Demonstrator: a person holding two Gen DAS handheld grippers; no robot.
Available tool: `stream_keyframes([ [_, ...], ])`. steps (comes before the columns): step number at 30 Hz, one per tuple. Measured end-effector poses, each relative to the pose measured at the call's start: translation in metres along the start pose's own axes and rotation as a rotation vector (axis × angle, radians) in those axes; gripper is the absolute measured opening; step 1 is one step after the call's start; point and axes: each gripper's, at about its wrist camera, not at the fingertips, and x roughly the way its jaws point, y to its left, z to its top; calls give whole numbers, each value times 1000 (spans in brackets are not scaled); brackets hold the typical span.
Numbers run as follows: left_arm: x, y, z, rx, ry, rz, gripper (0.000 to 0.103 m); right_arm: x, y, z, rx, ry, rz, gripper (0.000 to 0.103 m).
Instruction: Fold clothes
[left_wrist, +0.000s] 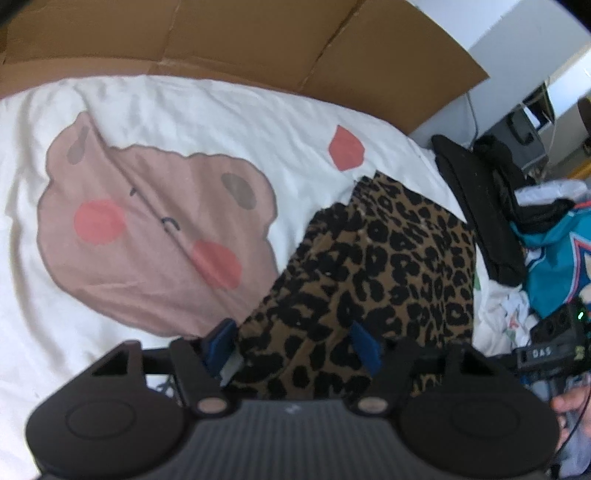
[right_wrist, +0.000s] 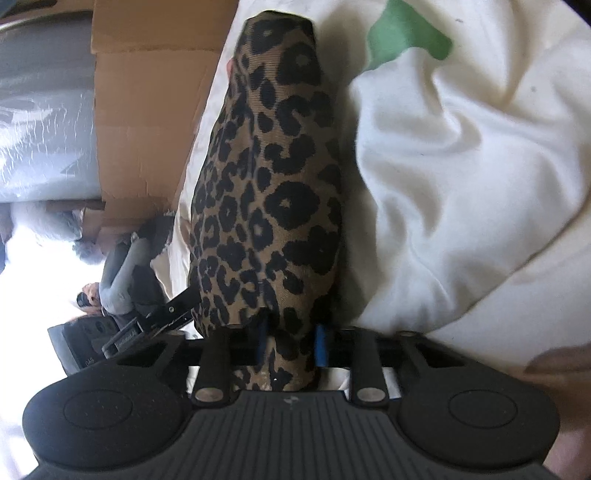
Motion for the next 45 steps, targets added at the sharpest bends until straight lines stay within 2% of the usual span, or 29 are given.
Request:
stream_keyframes([
  [1,-1,1,0,-8,-1,1,57,-2,4,1,-18,3,-7,11],
  [3,-2,3,1,-26,-3,3,39,-6,11,2,-56,8,-14,8],
  [6,-3,5,1,-59,6,-9,32,-10,20,5,-88,16,-28,6],
  [24,3,-10,-22,-187,57,-75,24,-36,39,25,-170,-8,-147,5],
  [32,3,-22,-28,-201,70,-91,24,-47,38,35,-212,-30,-198,5],
  [35,1,-24,-19,-183,85,-87,26,-44,33,34,-213,-29,-192,6],
  [37,0,-26,-12,-158,93,-79,33,-45,29,34,-205,-32,-182,12],
  [39,-1,-29,-6,-141,85,-77,59,-47,25,35,-195,-43,-176,20],
  [41,-2,-32,1,-133,50,-91,69,-48,22,36,-188,-60,-175,29],
  [42,0,-34,6,-128,41,-100,70,-49,20,37,-183,-71,-178,34],
  [45,6,-39,21,-114,21,-122,72,-49,14,41,-144,-91,-159,35],
])
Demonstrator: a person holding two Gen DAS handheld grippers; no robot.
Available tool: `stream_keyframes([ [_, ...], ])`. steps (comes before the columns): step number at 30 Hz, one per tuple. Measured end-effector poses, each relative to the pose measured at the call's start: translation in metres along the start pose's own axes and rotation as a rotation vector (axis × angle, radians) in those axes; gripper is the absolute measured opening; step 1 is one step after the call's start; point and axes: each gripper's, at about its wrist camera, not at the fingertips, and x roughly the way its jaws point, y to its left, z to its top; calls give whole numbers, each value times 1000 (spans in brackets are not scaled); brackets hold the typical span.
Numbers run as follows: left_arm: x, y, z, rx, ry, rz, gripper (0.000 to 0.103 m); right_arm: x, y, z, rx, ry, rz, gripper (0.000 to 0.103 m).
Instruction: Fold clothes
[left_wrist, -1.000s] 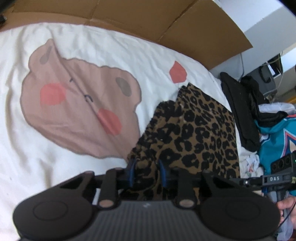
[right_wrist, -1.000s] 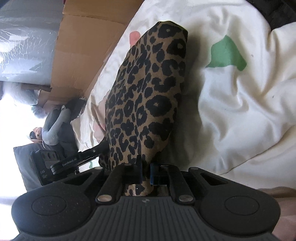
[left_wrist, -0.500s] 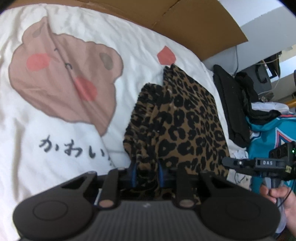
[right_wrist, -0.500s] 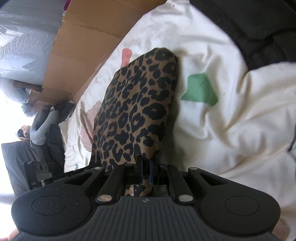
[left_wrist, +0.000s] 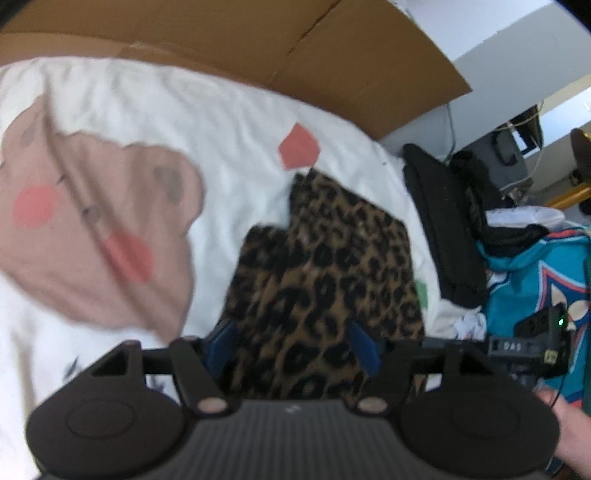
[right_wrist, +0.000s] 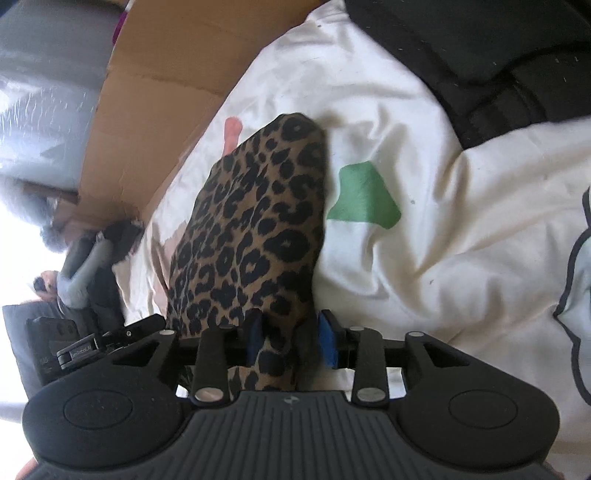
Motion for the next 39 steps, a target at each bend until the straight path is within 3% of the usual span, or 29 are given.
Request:
stream_keyframes([
  [6,20,-2,18,38,24,14,76,5,-6,4,41,-21,31,36],
  [14,42,9,26,13,44,3,82,21,-13,11,75,-27,60,37],
  [16,45,7,28,28,44,8,78,28,-12,12,72,-23,63,35],
  [18,45,7,31,48,40,19,51,31,-7,14,41,-20,52,29],
  [21,40,4,34,86,38,8,40,30,5,15,-28,-18,32,26],
  [23,38,6,36,85,46,-3,41,28,10,16,-44,-18,31,28],
  [27,43,14,39,55,65,-16,63,30,1,19,25,-18,37,36],
  [32,52,15,45,62,112,-84,83,37,-10,22,103,-11,79,38],
  [37,60,4,50,125,142,-82,80,49,-12,22,121,24,96,39],
  [39,62,1,51,143,148,-64,59,50,-8,24,93,32,87,38],
])
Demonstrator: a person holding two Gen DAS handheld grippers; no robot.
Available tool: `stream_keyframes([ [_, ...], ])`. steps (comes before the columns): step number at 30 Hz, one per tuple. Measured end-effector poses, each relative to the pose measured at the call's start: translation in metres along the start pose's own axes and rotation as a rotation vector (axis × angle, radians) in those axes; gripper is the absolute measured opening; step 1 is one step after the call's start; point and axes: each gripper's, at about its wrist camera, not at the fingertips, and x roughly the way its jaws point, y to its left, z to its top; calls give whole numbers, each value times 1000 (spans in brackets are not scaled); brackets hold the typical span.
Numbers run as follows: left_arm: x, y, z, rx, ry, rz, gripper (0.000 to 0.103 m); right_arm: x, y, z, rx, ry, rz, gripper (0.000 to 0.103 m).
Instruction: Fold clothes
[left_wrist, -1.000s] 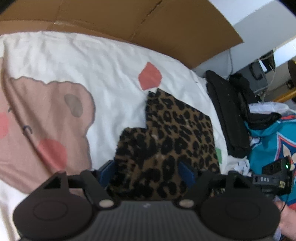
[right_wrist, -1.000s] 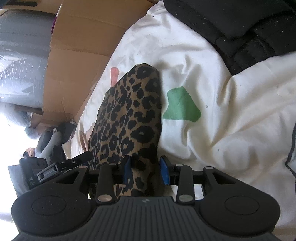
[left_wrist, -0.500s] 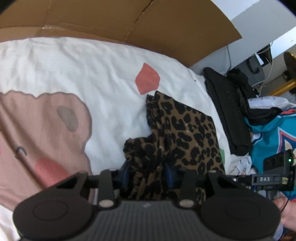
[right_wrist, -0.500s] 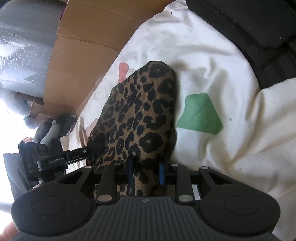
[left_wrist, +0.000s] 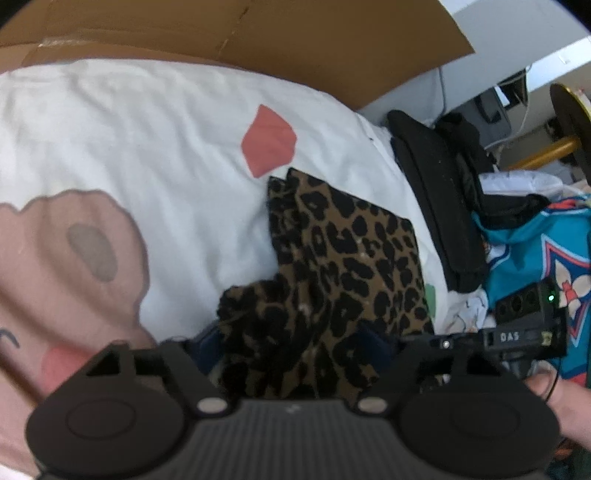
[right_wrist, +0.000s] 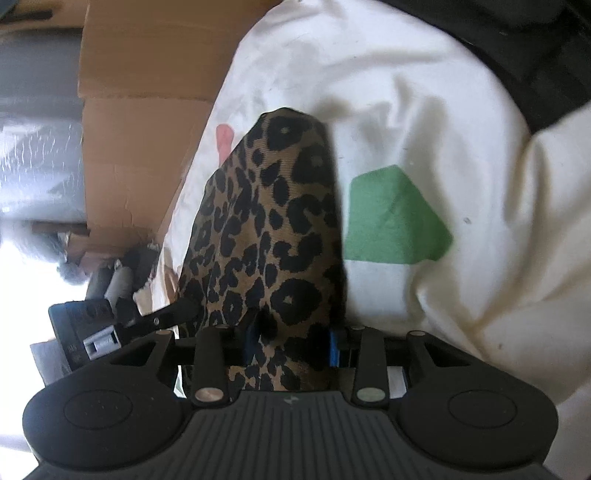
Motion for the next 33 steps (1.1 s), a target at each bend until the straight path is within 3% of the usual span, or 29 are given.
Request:
stream_keyframes([
  [2,-1,-1,3,9,11,16,42,-1,5,0,-24,1,-16,31],
  [3,-3,-1,4,7,14,9,36,-1,7,0,-36,1,-25,23],
  [4,-5,-2,4,13,10,5,35,-2,10,-1,-45,0,-31,17],
  [7,-8,-9,2,56,5,28,35,-5,17,-1,-51,1,-34,16],
  [15,5,-6,11,9,84,23,60,0,16,-1,-26,22,-38,31],
  [17,7,-6,14,2,101,10,60,3,15,-2,-23,25,-42,32],
  [19,9,-8,16,9,111,16,56,5,19,-1,-28,22,-50,33],
  [21,9,-10,17,28,112,35,41,5,23,-1,-48,21,-62,32],
  [24,6,-9,16,8,104,32,35,4,26,-2,-57,14,-82,17],
  [28,1,-21,13,41,80,67,32,2,37,-6,-63,-7,-117,10],
  [33,-11,-32,6,61,48,105,30,-2,50,-9,-90,-30,-159,8],
])
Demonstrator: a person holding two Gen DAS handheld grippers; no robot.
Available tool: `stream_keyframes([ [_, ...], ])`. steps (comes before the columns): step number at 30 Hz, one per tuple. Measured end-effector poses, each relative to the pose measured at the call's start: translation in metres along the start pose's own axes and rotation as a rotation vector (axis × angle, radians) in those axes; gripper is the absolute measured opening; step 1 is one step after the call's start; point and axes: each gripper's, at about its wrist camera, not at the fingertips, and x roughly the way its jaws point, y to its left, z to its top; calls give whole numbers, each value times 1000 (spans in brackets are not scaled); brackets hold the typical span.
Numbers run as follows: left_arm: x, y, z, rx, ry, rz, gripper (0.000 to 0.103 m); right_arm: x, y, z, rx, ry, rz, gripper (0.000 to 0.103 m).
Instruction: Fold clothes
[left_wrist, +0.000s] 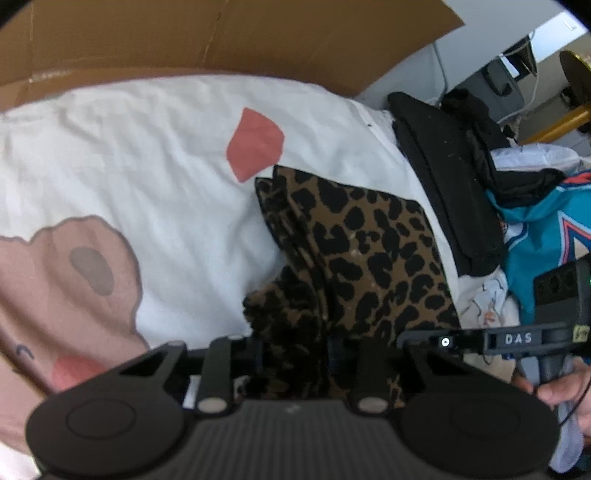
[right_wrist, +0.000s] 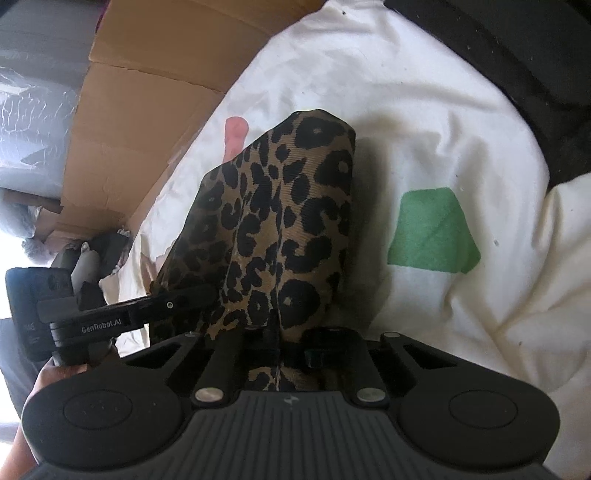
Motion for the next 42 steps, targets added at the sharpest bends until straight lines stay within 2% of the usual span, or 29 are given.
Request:
stream_keyframes([
  [4,-11,-9,-4,-4,-22,22,30,-6,7,-4,-25,-12,-33,8],
  [11,-33,-37,-12,5,-76,89,30,-25,38,-10,-152,-24,-108,7],
  [17,-61,-60,-26,-26,-103,110,30,-53,59,-20,-180,-20,-138,7],
  [25,-109,-88,-32,-73,-134,112,29,-96,104,-27,-285,-16,-163,7],
  [36,-191,-140,-16,-52,-244,115,29,-172,182,-22,-384,-130,-181,7],
  [42,-232,-173,-5,-30,-310,117,29,-219,215,-18,-375,-231,-167,7],
])
